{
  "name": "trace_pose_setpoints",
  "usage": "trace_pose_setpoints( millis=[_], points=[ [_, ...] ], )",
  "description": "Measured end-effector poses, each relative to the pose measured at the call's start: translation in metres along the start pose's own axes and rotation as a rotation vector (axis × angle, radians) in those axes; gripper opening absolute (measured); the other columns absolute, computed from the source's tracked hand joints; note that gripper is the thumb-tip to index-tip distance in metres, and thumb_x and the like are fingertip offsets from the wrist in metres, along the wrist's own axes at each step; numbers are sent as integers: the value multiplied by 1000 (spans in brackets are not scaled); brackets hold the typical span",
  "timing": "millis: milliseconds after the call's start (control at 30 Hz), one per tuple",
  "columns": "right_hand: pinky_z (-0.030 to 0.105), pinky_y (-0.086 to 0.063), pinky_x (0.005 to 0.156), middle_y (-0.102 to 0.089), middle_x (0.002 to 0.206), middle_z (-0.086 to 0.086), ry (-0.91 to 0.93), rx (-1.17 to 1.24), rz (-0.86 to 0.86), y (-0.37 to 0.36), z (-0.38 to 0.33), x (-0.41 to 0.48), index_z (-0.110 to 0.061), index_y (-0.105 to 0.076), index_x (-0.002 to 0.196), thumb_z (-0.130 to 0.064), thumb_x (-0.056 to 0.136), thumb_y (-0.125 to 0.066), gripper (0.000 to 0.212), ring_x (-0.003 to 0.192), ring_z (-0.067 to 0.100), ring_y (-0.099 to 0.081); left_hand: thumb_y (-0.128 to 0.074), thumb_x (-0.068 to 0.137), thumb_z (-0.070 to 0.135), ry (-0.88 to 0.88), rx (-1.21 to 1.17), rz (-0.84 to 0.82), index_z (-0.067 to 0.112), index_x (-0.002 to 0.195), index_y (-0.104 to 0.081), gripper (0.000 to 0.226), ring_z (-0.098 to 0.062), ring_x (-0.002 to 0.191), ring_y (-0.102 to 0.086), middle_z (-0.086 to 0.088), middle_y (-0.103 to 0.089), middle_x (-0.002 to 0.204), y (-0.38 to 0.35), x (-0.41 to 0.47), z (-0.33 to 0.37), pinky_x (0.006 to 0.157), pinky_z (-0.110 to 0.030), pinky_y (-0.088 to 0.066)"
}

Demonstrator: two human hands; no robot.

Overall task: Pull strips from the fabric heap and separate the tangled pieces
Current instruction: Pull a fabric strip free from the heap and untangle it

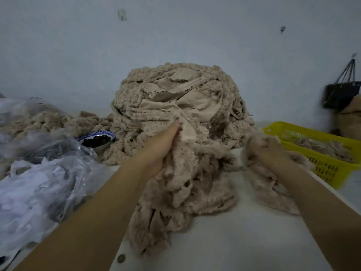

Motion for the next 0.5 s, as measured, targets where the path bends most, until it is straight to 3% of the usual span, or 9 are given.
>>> trace_pose_setpoints(
  millis=[33, 67, 133, 167, 233, 300, 400, 433, 500],
  points=[
    [38, -48, 85, -54, 137, 19, 86, -130, 50, -1, -11, -3, -4, -49, 139, -45, 96, -57, 61, 109, 29, -58, -48, 99, 55, -11, 21, -45, 25, 104, -72, 39, -14, 94, -75, 3, -78, 99, -10, -1, 3, 86, -32, -57],
    [33, -49, 89, -53, 140, 4, 198, -117, 13, -10, -28, -12, -12, -46, 144, -56, 92, -57, 69, 117, 17, -56, -47, 100, 55, -25, 48, -83, 26, 101, -72, 39, -12, 95, -74, 5, -78, 100, -17, -3, 6, 89, -32, -56],
    [18, -47, 78, -63, 116, -26, 357, 61, -224, -41, -68, -45, -37, -59, 130, -84, 77, -50, 71, 97, -12, -59, -45, 100, 56, -69, 103, -132, 27, 107, -73, 41, -11, 103, -72, 6, -77, 108, -31, -6, 11, 97, -33, -53],
    [14, -47, 73, -67, 102, -29, 377, 95, -344, -58, -76, -57, -46, -64, 115, -90, 70, -47, 66, 88, -16, -60, -44, 100, 56, -97, 116, -146, 26, 114, -72, 44, -12, 108, -70, 6, -75, 113, -37, -7, 13, 102, -34, -51],
    [11, -47, 63, -70, 89, -28, 448, 118, -398, -74, -85, -66, -47, -67, 96, -77, 80, -53, 37, 79, -13, -63, -46, 100, 55, -164, 123, -192, 26, 124, -68, 44, -10, 114, -66, 6, -73, 120, -48, -10, 16, 104, -32, -49],
    [16, -53, 71, -74, 91, -18, 395, 321, -311, -67, -83, -52, -34, -70, 98, -48, 95, -56, 20, 83, -2, -69, -54, 98, 50, -211, 158, -261, 31, 123, -66, 33, -3, 109, -67, 14, -73, 115, -55, -13, 14, 91, -19, -54],
    [40, -57, 89, -76, 106, 3, 144, 802, -328, -55, -75, -37, -18, -70, 112, -34, 100, -55, 25, 101, 21, -73, -69, 94, 33, -191, 328, -304, 33, 114, -67, 20, -5, 93, -73, 20, -76, 98, -51, -13, -8, 70, -9, -52],
    [42, -59, 87, -76, 107, 4, 127, 869, -318, -49, -73, -32, -18, -70, 113, -35, 101, -55, 26, 101, 22, -73, -69, 94, 27, -189, 402, -278, 32, 103, -70, 11, -11, 87, -73, 20, -76, 89, -45, -12, -14, 65, -10, -52],
    [40, -61, 78, -77, 105, 0, 108, 897, -237, -35, -66, -24, -24, -71, 111, -40, 101, -53, 26, 97, 20, -74, -63, 96, 16, -197, 535, -133, 30, 83, -70, 20, -20, 76, -67, 17, -71, 71, -23, -6, -19, 60, -13, -47]
  ],
)
Point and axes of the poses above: each hand's wrist, its own x-axis towards the middle knuckle, its own y-axis out of the back of the hand, z = x × y, the point moved 8 cm from there along x, towards the middle knuckle
